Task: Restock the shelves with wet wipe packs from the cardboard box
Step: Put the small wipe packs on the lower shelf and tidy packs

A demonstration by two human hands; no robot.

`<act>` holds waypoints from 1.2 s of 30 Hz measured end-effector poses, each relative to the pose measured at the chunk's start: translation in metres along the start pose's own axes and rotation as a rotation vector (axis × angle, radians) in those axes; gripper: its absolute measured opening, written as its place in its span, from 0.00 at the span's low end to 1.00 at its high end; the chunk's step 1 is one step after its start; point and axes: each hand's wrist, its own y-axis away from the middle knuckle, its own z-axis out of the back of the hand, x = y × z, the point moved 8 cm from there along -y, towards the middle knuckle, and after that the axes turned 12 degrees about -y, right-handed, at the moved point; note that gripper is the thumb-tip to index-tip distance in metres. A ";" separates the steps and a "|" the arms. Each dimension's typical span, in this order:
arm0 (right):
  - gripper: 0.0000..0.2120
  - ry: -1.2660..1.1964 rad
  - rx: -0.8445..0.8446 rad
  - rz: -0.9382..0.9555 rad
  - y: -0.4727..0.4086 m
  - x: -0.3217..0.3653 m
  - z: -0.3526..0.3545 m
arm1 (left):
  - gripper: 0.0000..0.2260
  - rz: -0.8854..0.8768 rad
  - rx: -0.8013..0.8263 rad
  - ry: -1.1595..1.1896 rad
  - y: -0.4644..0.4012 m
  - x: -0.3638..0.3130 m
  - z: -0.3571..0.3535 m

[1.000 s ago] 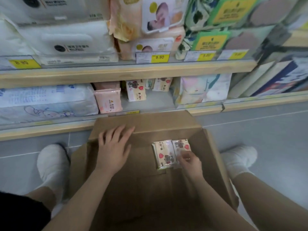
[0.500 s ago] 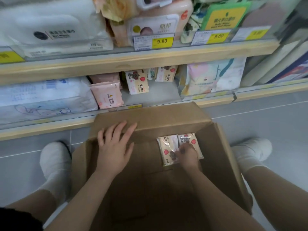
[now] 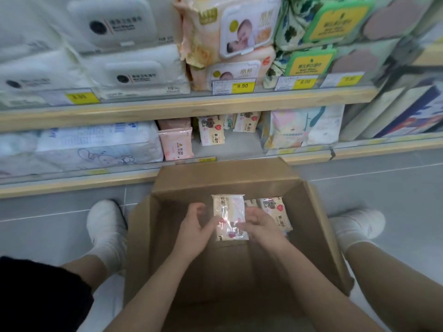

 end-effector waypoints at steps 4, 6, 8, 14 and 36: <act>0.08 0.094 0.076 0.012 0.001 -0.004 -0.017 | 0.04 0.001 -0.006 0.060 -0.003 0.006 0.004; 0.09 0.133 0.041 0.020 -0.003 -0.009 -0.011 | 0.03 0.018 -0.012 0.062 -0.003 0.014 0.007; 0.12 0.185 -0.057 0.022 -0.011 -0.018 0.007 | 0.04 0.054 -0.028 0.076 -0.005 0.028 0.009; 0.18 0.309 -0.410 -0.029 -0.041 -0.049 0.068 | 0.03 0.125 -0.035 0.103 -0.018 0.059 -0.004; 0.14 0.584 -0.551 0.039 -0.014 -0.007 0.078 | 0.04 0.038 -0.065 0.124 -0.005 0.019 0.042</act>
